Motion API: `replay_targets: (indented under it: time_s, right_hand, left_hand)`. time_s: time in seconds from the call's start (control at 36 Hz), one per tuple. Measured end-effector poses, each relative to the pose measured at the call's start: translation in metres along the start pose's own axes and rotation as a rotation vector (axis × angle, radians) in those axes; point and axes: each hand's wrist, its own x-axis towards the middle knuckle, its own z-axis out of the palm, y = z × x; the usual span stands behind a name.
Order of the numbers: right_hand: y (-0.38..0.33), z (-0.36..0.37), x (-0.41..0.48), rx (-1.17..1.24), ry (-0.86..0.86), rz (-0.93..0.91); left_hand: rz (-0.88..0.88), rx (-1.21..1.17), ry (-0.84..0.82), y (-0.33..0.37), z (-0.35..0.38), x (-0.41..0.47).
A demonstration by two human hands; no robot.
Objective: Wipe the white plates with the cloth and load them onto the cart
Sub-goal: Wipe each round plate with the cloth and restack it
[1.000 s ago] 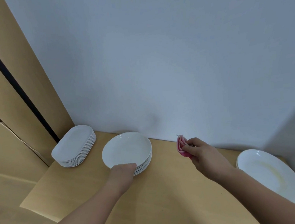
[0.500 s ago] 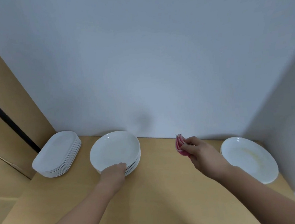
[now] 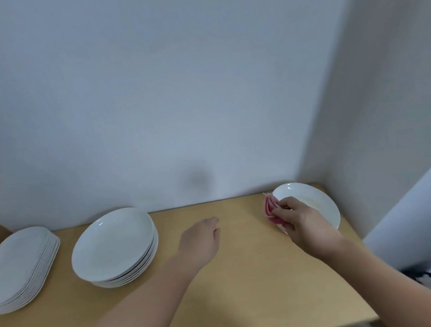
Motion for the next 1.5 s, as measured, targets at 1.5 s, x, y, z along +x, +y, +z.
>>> replay_targets:
  time_s: [1.5]
  right_hand:
    - [0.18, -0.059, -0.051, -0.02, -0.11, 0.121]
  left_hand:
    - [-0.679, -0.727, -0.232, 0.173, 0.089, 0.133]
